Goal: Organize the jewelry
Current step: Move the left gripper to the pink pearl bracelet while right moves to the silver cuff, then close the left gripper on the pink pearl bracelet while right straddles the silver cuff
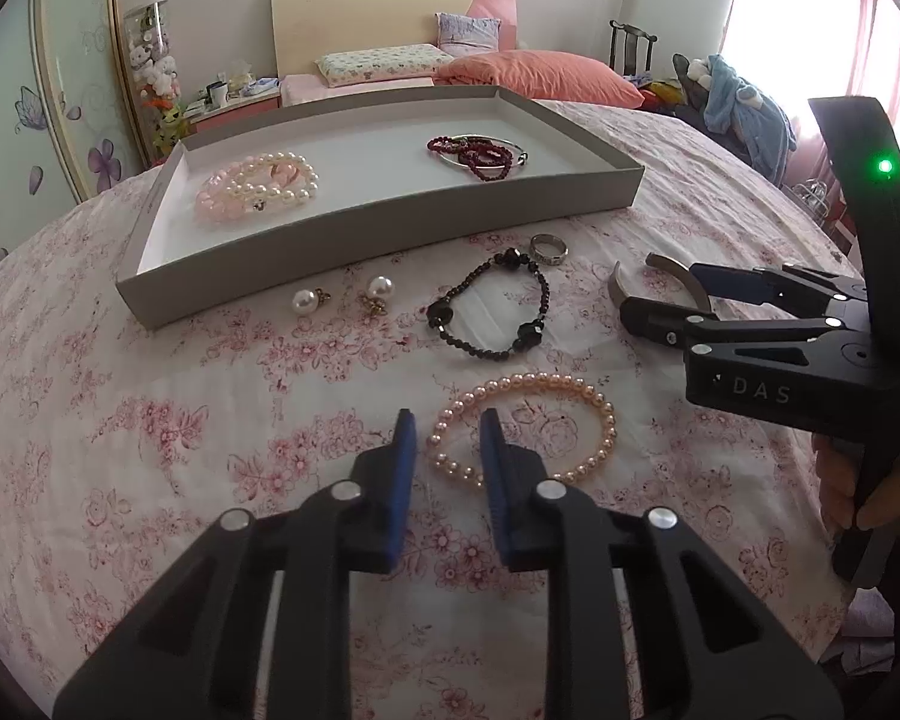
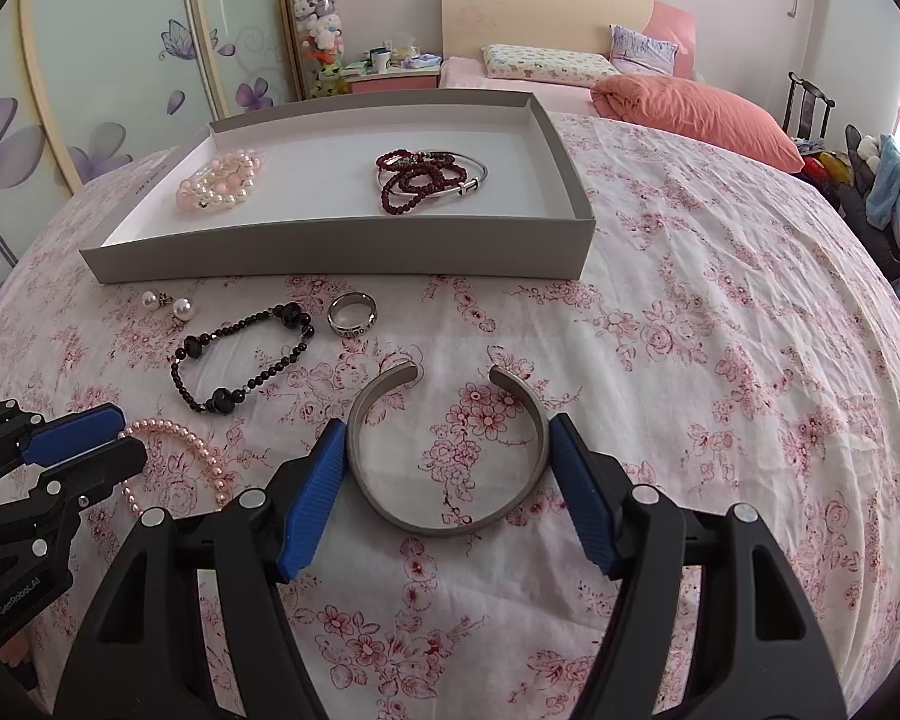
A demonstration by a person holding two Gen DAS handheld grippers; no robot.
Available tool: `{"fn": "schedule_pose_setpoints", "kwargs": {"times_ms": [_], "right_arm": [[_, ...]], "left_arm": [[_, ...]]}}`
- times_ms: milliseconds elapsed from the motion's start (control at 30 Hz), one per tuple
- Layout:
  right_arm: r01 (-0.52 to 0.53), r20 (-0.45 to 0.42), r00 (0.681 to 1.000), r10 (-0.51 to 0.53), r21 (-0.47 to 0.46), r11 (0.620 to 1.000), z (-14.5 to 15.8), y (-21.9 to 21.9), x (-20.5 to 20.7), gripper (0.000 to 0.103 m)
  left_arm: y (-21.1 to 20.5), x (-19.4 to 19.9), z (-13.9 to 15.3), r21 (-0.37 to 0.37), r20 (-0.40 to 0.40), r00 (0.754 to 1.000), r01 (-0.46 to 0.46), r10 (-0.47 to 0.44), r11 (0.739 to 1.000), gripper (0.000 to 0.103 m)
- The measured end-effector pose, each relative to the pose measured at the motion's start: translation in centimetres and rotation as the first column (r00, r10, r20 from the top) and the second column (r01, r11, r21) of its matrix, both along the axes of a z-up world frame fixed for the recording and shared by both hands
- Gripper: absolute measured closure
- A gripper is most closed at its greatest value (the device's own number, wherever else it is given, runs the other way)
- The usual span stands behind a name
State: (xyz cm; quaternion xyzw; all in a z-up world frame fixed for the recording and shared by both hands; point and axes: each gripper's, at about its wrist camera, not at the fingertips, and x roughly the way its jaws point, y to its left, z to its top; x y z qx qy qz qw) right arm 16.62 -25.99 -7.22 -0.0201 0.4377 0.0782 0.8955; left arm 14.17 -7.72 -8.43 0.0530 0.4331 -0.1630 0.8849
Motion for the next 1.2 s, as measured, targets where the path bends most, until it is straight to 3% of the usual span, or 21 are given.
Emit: {"fn": "schedule_pose_setpoints", "kwargs": {"times_ms": [233,467,567,667,767,833,1000,1200], "right_arm": [[0.000,0.000,1.000,0.000,0.000,1.000,0.0,0.0,0.0,0.035],[-0.002,0.000,1.000,0.002,0.000,1.000,0.0,0.0,0.0,0.034],[-0.006,-0.001,1.000,0.006,0.000,1.000,-0.1,0.0,0.0,0.033],[-0.007,-0.001,1.000,0.007,0.000,1.000,-0.1,0.0,-0.1,0.032],[-0.006,-0.002,1.000,0.006,0.000,1.000,0.0,0.0,0.0,0.032],[-0.005,-0.002,1.000,0.005,0.000,1.000,0.0,0.1,0.0,0.032],[-0.007,0.002,1.000,0.007,-0.002,1.000,0.0,0.1,-0.2,0.036],[-0.009,0.001,1.000,0.009,0.000,1.000,-0.1,0.0,-0.1,0.036]], "left_arm": [[-0.1,-0.2,-0.1,0.080,0.031,0.999,-0.021,0.018,0.997,0.095],[5.1,1.6,0.1,0.060,0.004,0.975,-0.222,0.223,0.973,0.096],[7.2,1.8,0.2,0.029,-0.013,0.964,-0.266,0.267,0.963,0.095],[7.6,1.5,0.3,0.015,-0.018,0.965,-0.263,0.263,0.965,0.092],[7.3,1.0,0.4,0.008,-0.017,0.971,-0.237,0.238,0.971,0.077],[6.5,0.9,0.4,0.023,-0.009,0.975,-0.222,0.222,0.975,0.077],[5.7,1.2,0.2,0.059,0.003,0.978,-0.207,0.208,0.976,0.095],[5.8,1.0,0.2,0.065,0.012,0.977,-0.213,0.212,0.975,0.096]]}}
